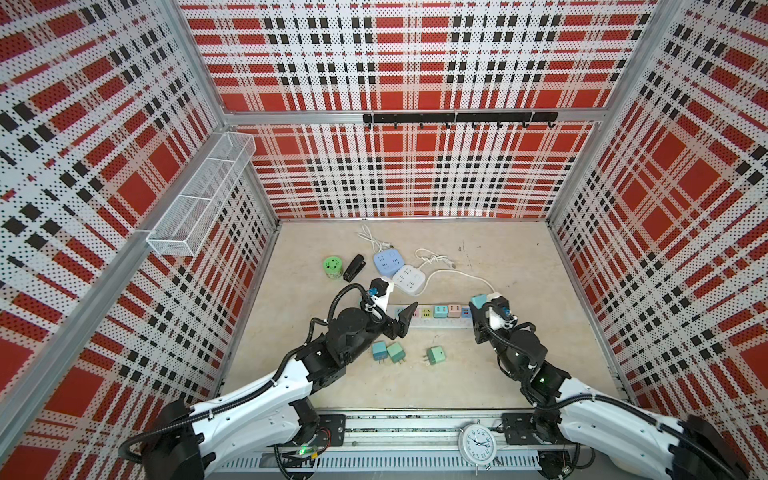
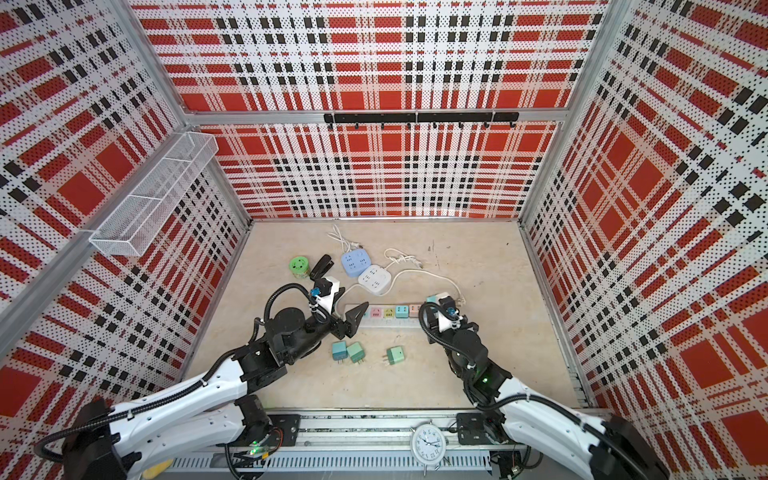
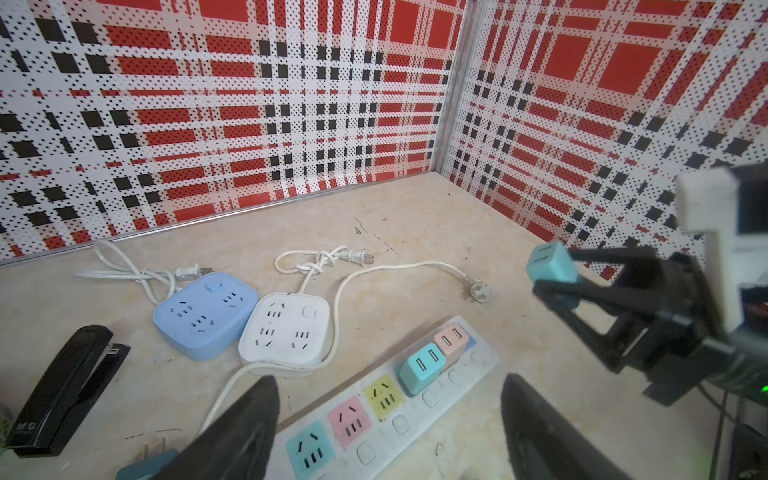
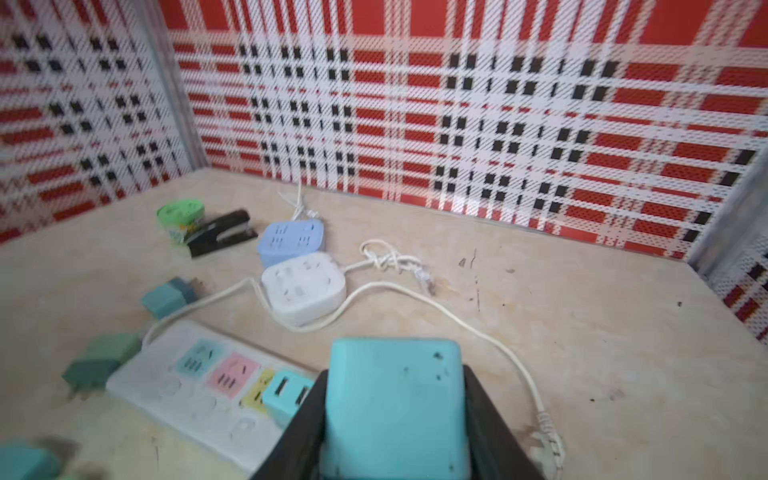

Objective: Insert the plug
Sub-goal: 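Lift the teal adapter with the right gripper while the left gripper reaches toward it, then grasp the teal adapter with the left gripper beside the right gripper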

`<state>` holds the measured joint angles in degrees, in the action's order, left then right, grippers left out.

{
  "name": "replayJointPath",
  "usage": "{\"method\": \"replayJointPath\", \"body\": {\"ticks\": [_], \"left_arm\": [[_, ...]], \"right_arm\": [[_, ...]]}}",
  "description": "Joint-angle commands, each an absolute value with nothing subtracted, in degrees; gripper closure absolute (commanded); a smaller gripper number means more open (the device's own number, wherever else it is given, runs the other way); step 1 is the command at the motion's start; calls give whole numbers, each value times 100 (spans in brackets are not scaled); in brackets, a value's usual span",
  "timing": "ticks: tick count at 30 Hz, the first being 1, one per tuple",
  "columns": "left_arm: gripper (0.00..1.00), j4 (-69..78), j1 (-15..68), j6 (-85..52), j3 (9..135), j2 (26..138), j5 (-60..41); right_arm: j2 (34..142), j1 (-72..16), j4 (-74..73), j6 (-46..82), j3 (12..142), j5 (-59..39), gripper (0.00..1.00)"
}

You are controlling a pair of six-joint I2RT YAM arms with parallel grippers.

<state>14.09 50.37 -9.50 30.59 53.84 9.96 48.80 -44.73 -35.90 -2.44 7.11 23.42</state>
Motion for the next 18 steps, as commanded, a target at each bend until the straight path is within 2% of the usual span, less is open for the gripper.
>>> {"method": "replayJointPath", "body": {"ticks": [1, 5, 8, 18], "left_arm": [[16, 1480, 5098, -845, 3288, 5491, 560], [16, 1578, 5124, -802, 3400, 5801, 111], [17, 1600, 5146, -863, 3554, 6114, -288], [20, 1592, 5457, -894, 3950, 6709, -1145]], "right_arm": [[5152, -4455, -5777, -957, 286, 1373, 93], [5118, -4455, -5536, -875, 65, 1266, 100], [4856, -4455, -5664, -828, -239, 1232, 99], [2329, -4464, -2912, -379, -255, 7, 97]]}}
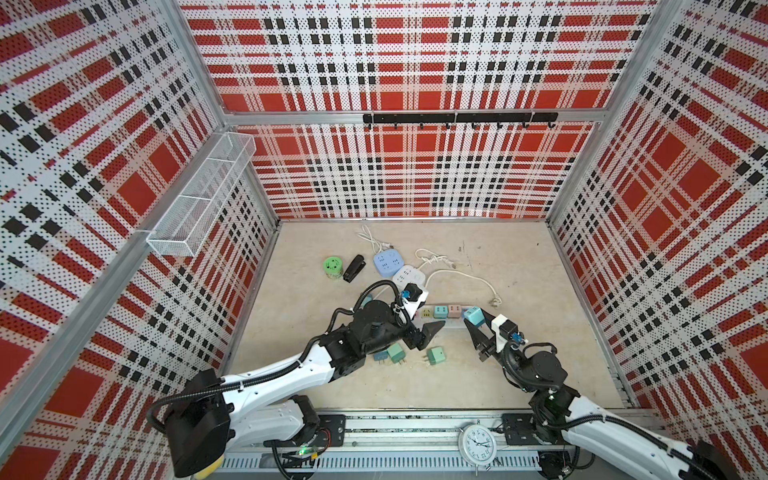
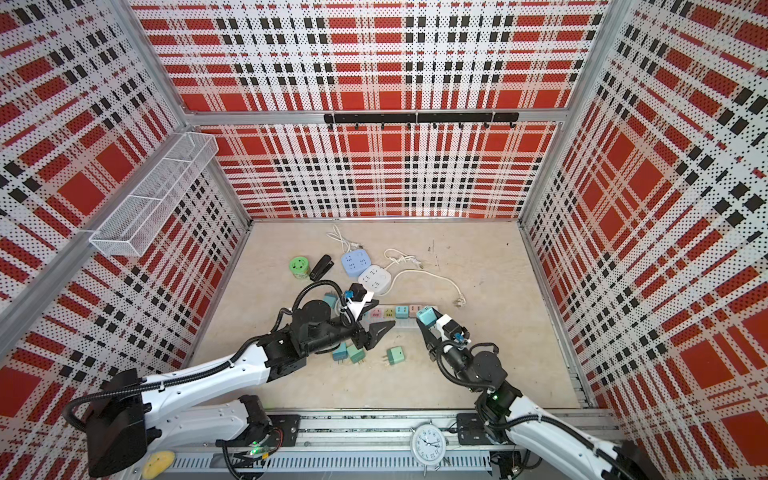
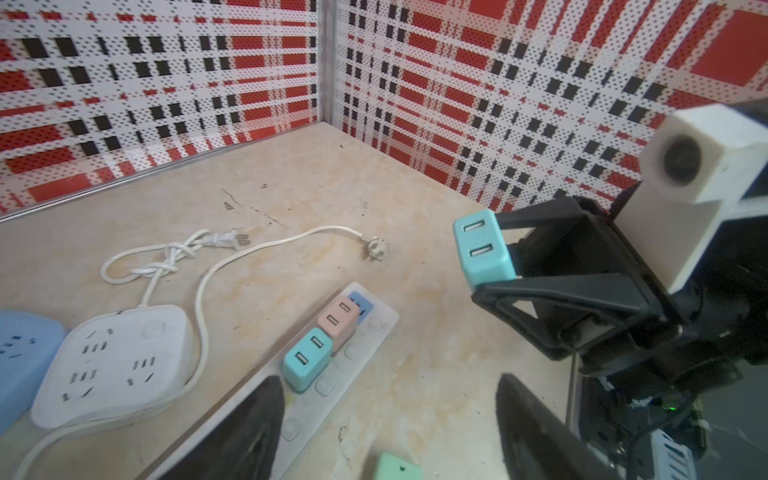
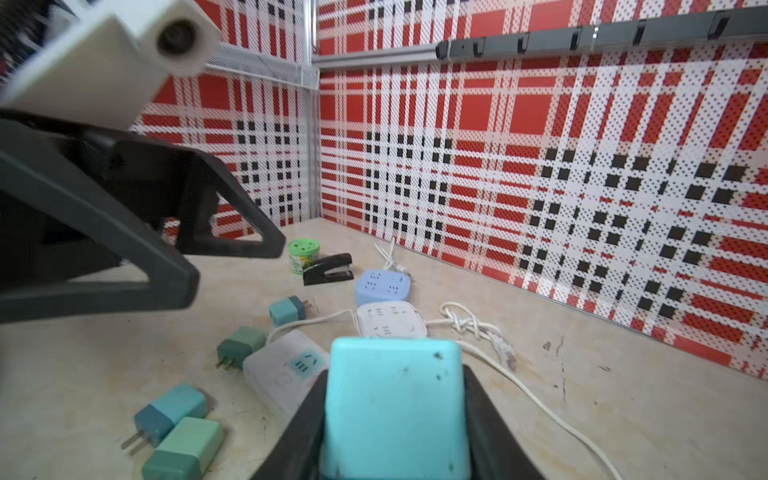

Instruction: Insert the plug

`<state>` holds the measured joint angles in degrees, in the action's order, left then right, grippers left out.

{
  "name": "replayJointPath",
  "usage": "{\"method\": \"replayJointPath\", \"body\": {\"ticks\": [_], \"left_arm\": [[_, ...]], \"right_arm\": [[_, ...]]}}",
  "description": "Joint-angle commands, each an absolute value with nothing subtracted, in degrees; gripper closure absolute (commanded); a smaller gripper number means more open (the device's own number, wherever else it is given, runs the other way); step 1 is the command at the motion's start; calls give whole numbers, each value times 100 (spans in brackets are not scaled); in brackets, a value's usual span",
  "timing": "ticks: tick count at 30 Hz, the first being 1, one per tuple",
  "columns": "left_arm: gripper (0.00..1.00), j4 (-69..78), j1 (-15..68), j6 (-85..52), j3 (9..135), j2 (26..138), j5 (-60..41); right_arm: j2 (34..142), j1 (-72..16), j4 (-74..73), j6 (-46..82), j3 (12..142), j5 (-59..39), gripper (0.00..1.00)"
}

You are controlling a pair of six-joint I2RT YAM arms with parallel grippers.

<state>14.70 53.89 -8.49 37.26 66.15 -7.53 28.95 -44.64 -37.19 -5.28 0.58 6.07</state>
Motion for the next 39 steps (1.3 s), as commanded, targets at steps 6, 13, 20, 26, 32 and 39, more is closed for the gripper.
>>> {"method": "replayJointPath", "body": {"ticks": [6, 13, 20, 26, 32, 39], "left_arm": [[22, 1586, 5622, -1014, 4086, 6807, -1495], [22, 1563, 5766, -1090, 4213, 6911, -1722], [26, 1349, 5805, -1291, 4488, 7278, -1837], [29, 1030, 5932, -1301, 4774, 7572, -1845], [33, 780, 5985, -1262, 4985, 7848, -1781], [41, 697, 5985, -1257, 5078, 7978, -1816]], "right_arm": [[1877, -4462, -2610, -406, -226, -187, 95], [2883, -4470, -3525, -505, -255, -415, 95], [2784, -4544, -3496, -430, -248, -568, 95], [2581, -4569, -3332, -432, -253, -673, 95], [2480, -4596, -3243, -448, -255, -699, 95], [2494, -4638, -3216, -496, -250, -722, 94]]}}
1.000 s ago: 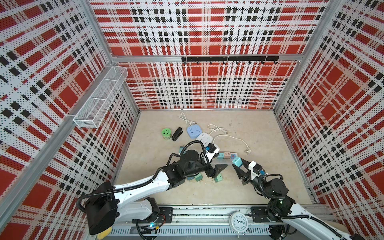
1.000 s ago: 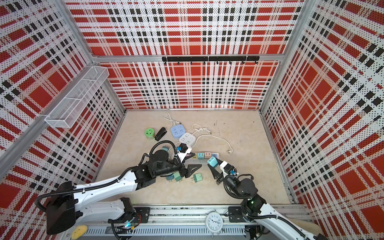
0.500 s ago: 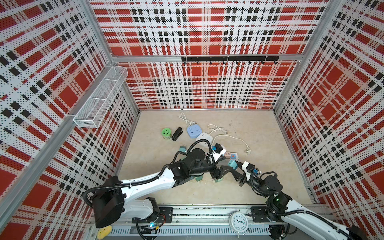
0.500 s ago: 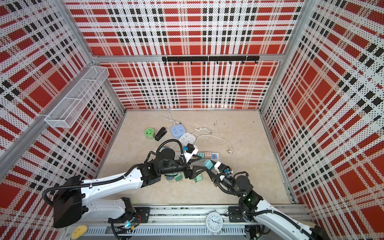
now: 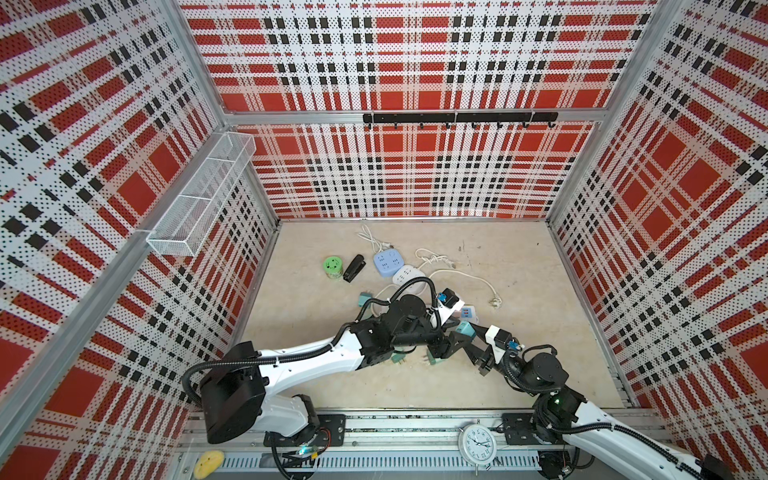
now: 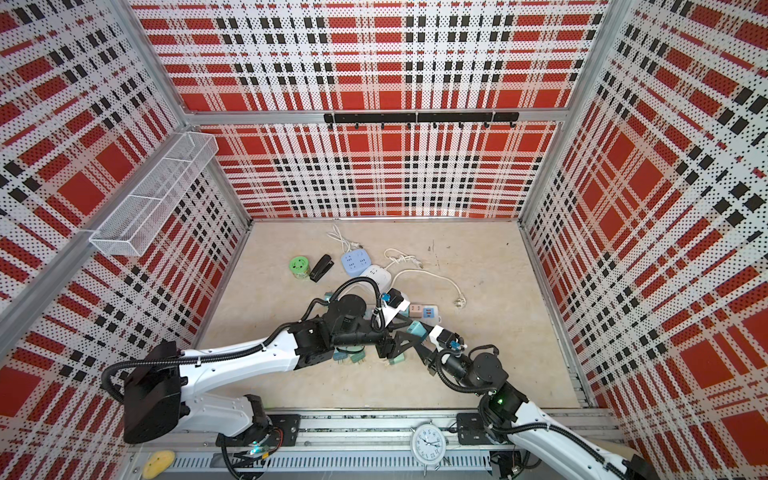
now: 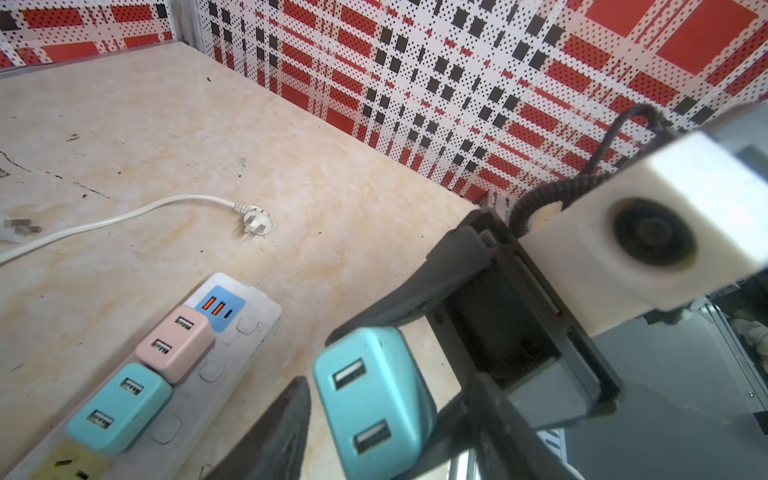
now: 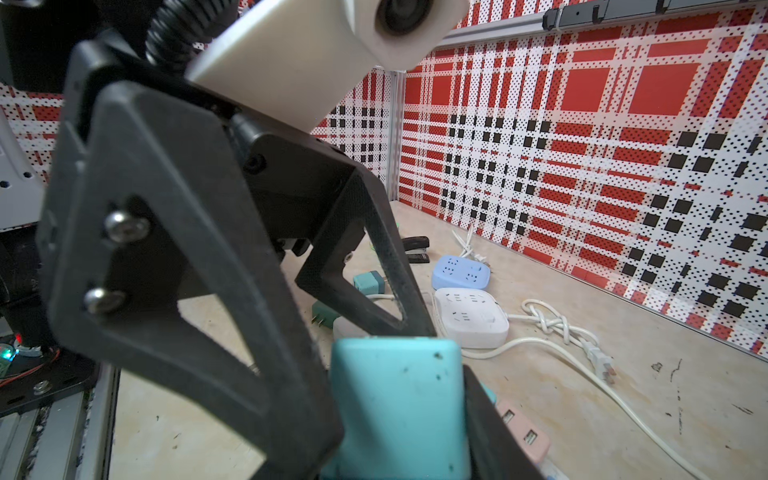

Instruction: Insert the plug

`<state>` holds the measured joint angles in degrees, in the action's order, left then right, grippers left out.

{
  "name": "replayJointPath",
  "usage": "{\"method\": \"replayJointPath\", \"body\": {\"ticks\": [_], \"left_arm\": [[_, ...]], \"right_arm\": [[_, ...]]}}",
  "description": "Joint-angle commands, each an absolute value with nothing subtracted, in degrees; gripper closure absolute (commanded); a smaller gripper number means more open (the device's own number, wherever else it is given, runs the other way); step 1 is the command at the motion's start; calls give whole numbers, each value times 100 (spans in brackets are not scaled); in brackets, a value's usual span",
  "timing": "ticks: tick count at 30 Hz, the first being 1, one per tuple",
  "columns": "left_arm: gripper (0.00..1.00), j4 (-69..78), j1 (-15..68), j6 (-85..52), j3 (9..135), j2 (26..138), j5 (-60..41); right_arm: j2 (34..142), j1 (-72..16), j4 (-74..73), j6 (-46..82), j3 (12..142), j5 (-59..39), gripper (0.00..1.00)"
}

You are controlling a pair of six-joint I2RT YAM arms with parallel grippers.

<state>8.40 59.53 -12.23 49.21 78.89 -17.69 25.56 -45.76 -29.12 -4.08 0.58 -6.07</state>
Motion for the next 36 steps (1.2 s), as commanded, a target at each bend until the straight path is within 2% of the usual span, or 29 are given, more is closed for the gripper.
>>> {"method": "replayJointPath", "body": {"ticks": [1, 8, 13, 16, 21, 23, 25, 28, 30, 31, 36], "left_arm": [[42, 687, 5991, -1263, 5084, 7996, -1843], [59, 599, 5993, -1329, 5198, 8116, -1954], [60, 554, 5993, -1352, 5268, 8211, -2082], [71, 527, 5988, -1337, 5305, 8251, -2152], [81, 484, 5986, -1327, 5348, 8290, -2249], [89, 483, 5985, -1327, 5368, 8315, -2314], [97, 475, 5960, -1347, 5374, 8330, -2321], [100, 475, 5810, -1404, 5329, 8301, -2315], [100, 470, 5645, -1428, 5253, 8237, -2244], [100, 475, 5565, -1432, 5210, 8195, -2188], [100, 568, 5077, -1348, 4847, 7866, -1775]], "right_arm": [[2504, -4644, -3234, -509, -255, -743, 93], [2581, -4949, -3286, -731, -255, -420, 94], [2687, -5149, -3379, -855, -255, -180, 94], [2729, -5155, -3393, -856, -254, -50, 96], [2648, -5156, -3352, -820, -255, -29, 95], [2606, -5156, -3314, -809, -255, 29, 87], [2572, -5156, -3271, -783, -254, 141, 69], [2509, -5159, -3184, -721, -255, 445, 31], [2460, -5158, -3128, -712, -250, 516, 17], [2423, -5155, -3091, -711, -249, 547, 1], [2238, -5159, -2924, -703, -259, 696, 0]]}}
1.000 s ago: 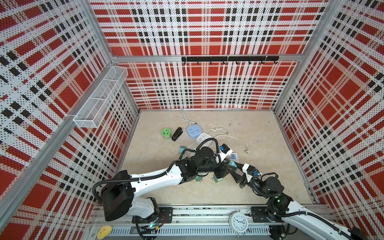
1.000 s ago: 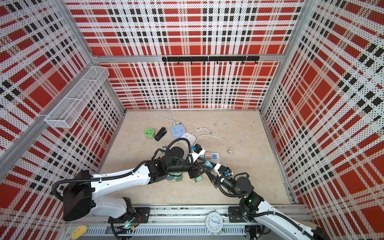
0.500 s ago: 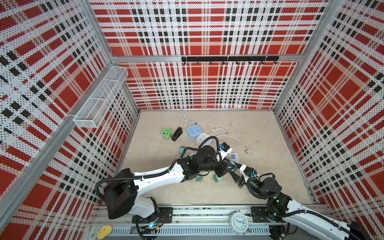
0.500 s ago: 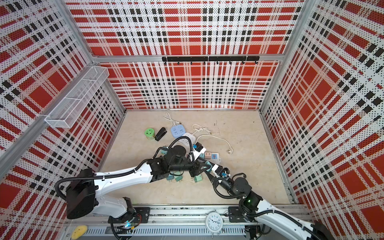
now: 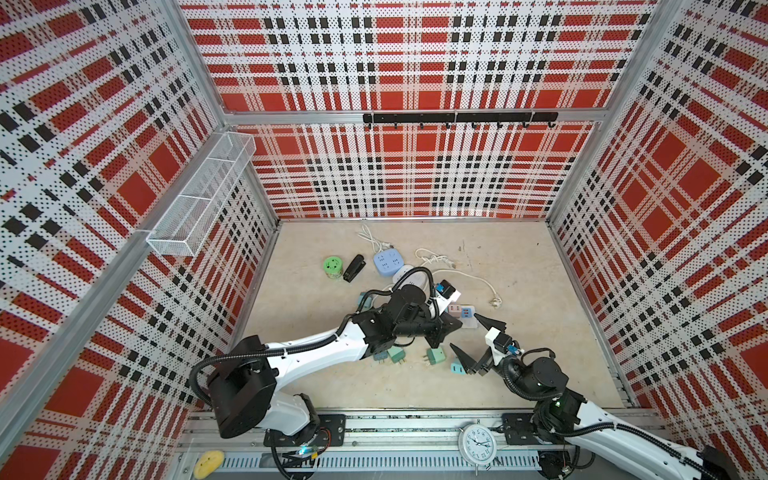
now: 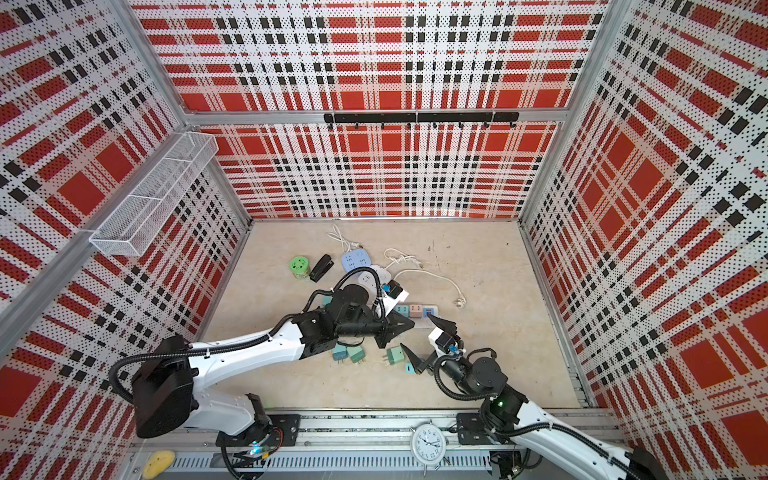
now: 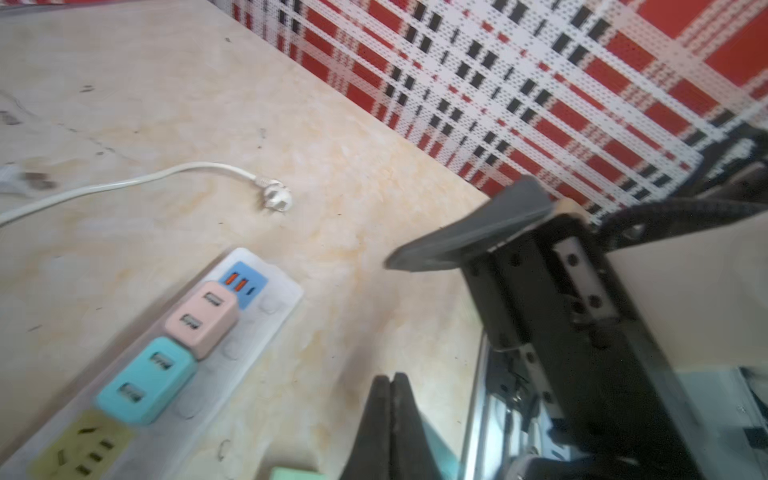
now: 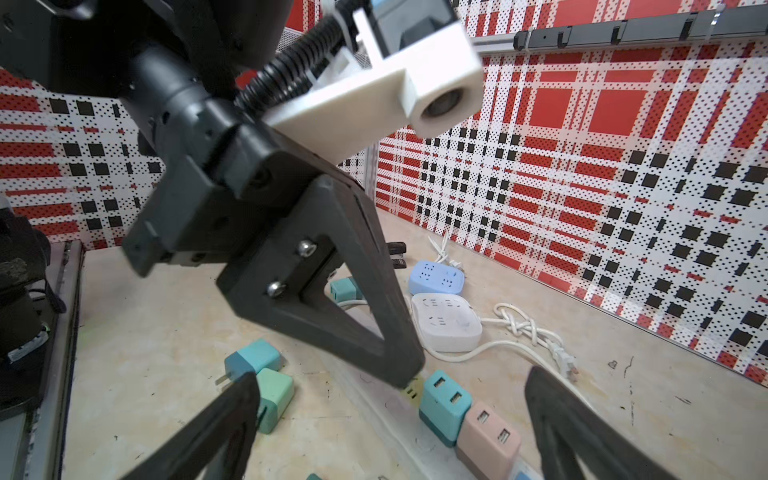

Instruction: Insert the plug

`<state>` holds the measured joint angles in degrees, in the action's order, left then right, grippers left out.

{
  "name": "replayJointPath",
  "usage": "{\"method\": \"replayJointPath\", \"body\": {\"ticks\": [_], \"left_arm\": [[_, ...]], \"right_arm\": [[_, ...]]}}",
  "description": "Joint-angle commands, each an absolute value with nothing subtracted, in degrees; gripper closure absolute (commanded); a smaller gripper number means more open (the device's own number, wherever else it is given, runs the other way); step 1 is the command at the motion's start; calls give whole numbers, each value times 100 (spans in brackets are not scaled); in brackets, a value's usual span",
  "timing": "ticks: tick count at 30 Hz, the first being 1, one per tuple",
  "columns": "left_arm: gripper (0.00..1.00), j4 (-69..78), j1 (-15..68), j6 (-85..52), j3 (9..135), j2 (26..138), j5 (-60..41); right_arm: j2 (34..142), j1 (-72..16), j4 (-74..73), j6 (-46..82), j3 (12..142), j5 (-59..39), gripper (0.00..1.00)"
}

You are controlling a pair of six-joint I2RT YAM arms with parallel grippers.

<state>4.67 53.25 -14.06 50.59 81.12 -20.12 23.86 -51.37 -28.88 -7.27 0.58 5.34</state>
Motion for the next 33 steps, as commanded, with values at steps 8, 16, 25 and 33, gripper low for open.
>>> {"method": "replayJointPath", "body": {"ticks": [8, 16, 25, 33], "left_arm": [[73, 839, 4398, -1435, 4421, 7539, -1334], [30, 1409, 4374, -1545, 3789, 7016, -771], [23, 1484, 4382, -1465, 3458, 6436, -247], [22, 1480, 4411, -1467, 3169, 5634, 106]], "right_arm": [[2171, -5151, -2883, -582, -255, 1142, 0], [2785, -5186, -688, 2030, 977, 1933, 19], [4253, -7160, 2948, 4567, 2489, 2749, 24], [5148, -8170, 3947, 5594, 3083, 2022, 23]]}}
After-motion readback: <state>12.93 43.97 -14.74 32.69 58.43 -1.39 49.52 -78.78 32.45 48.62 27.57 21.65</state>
